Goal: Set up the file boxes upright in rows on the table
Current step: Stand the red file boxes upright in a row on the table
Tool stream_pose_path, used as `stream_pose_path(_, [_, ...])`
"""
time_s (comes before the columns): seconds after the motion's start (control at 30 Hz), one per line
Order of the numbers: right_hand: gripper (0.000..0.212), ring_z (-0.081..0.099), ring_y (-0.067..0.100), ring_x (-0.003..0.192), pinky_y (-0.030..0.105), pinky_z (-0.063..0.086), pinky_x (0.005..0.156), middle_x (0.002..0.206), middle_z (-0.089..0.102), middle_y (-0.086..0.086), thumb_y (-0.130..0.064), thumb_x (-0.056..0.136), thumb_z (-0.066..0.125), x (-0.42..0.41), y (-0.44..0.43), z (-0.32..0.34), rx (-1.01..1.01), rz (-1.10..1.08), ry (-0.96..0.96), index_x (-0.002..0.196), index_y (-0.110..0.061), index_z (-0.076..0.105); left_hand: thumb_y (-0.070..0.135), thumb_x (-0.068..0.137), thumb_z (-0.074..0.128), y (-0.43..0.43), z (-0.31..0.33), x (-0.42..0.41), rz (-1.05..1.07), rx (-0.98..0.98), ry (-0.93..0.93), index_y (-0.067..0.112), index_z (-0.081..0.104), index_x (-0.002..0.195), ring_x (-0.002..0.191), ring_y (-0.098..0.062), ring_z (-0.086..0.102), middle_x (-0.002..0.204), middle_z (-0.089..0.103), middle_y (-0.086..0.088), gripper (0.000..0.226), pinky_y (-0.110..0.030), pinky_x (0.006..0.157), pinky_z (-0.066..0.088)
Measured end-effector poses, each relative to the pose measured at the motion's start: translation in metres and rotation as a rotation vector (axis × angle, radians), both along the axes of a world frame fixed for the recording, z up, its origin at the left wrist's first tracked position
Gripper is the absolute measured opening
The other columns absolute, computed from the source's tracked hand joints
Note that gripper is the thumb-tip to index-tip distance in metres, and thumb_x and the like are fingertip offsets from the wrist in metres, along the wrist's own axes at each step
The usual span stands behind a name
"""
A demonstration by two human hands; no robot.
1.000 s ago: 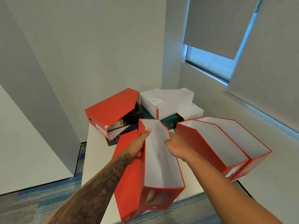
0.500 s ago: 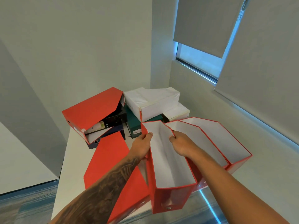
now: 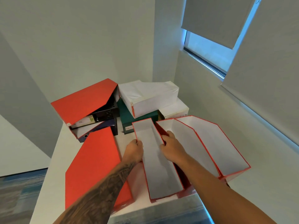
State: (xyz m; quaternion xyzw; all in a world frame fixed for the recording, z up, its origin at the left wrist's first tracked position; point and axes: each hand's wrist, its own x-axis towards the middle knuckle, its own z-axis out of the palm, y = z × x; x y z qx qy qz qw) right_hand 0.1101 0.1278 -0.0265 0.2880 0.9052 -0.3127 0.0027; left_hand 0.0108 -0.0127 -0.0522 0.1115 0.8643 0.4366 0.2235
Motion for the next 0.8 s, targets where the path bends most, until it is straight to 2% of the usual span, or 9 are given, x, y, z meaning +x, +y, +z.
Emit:
stream_pose_path(0.1, [0.057, 0.043, 0.028, 0.144, 0.047, 0.042, 0.114, 0.161, 0.036, -0.002, -0.032, 0.105, 0.049, 0.003, 0.005, -0.013, -0.03, -0.014, 0.097, 0.158, -0.034, 0.027, 0.042, 0.103, 0.036, 0.013, -0.015, 0.004, -0.012, 0.021, -0.011, 0.016, 0.061, 0.102, 0.093, -0.031, 0.067, 0.105, 0.07, -0.01, 0.036, -0.048, 0.087, 0.057])
stream_pose_path(0.2, [0.067, 0.038, 0.029, 0.148, 0.048, 0.039, 0.116, 0.165, 0.028, -0.001, -0.034, 0.105, 0.05, 0.009, 0.016, -0.019, -0.157, -0.027, 0.051, 0.162, -0.032, 0.013, 0.049, 0.103, 0.034, 0.022, -0.019, 0.017, -0.014, 0.102, -0.048, 0.02, 0.055, 0.127, 0.104, -0.027, 0.066, 0.118, 0.067, -0.005, 0.043, -0.052, 0.094, 0.055])
stream_pose_path(0.27, [0.06, 0.044, 0.029, 0.143, 0.049, 0.041, 0.115, 0.161, 0.038, 0.001, -0.035, 0.106, 0.047, 0.015, 0.024, -0.025, -0.275, -0.055, 0.0, 0.16, -0.027, 0.022, 0.05, 0.104, 0.032, 0.025, -0.024, 0.028, -0.011, 0.173, -0.082, 0.025, 0.045, 0.143, 0.114, -0.025, 0.064, 0.131, 0.063, -0.001, 0.049, -0.051, 0.101, 0.052])
stream_pose_path(0.33, [0.053, 0.045, 0.029, 0.142, 0.047, 0.04, 0.115, 0.158, 0.042, 0.004, -0.034, 0.107, 0.043, 0.02, 0.027, -0.031, -0.33, -0.07, -0.031, 0.157, -0.023, 0.03, 0.053, 0.103, 0.031, 0.028, -0.025, 0.037, -0.007, 0.201, -0.081, 0.029, 0.04, 0.148, 0.12, -0.025, 0.062, 0.137, 0.06, 0.001, 0.052, -0.051, 0.104, 0.05])
stream_pose_path(0.47, [0.049, 0.046, 0.03, 0.141, 0.046, 0.041, 0.115, 0.157, 0.044, 0.005, -0.029, 0.109, 0.039, 0.018, 0.022, -0.038, -0.308, -0.102, -0.029, 0.156, -0.019, 0.034, 0.046, 0.105, 0.028, 0.033, -0.026, 0.04, 0.041, 0.135, -0.023, 0.019, 0.043, 0.147, 0.122, -0.03, 0.059, 0.138, 0.059, -0.005, 0.052, -0.047, 0.106, 0.046])
stream_pose_path(0.6, [0.048, 0.049, 0.031, 0.139, 0.048, 0.043, 0.113, 0.155, 0.047, 0.006, -0.033, 0.108, 0.04, 0.017, 0.023, -0.043, -0.291, -0.099, -0.034, 0.154, -0.02, 0.037, 0.062, 0.096, 0.023, 0.033, -0.038, 0.035, 0.084, 0.12, -0.022, 0.019, 0.043, 0.146, 0.123, -0.033, 0.058, 0.138, 0.059, -0.009, 0.069, -0.053, 0.105, 0.047])
stream_pose_path(0.8, [0.051, 0.049, 0.03, 0.139, 0.049, 0.044, 0.112, 0.155, 0.046, 0.006, -0.037, 0.107, 0.042, 0.021, 0.023, -0.04, -0.22, -0.071, -0.046, 0.155, -0.021, 0.034, 0.055, 0.102, 0.03, 0.029, -0.031, 0.036, 0.067, 0.168, -0.086, 0.021, 0.038, 0.151, 0.127, -0.029, 0.057, 0.145, 0.055, -0.007, 0.061, -0.052, 0.107, 0.047])
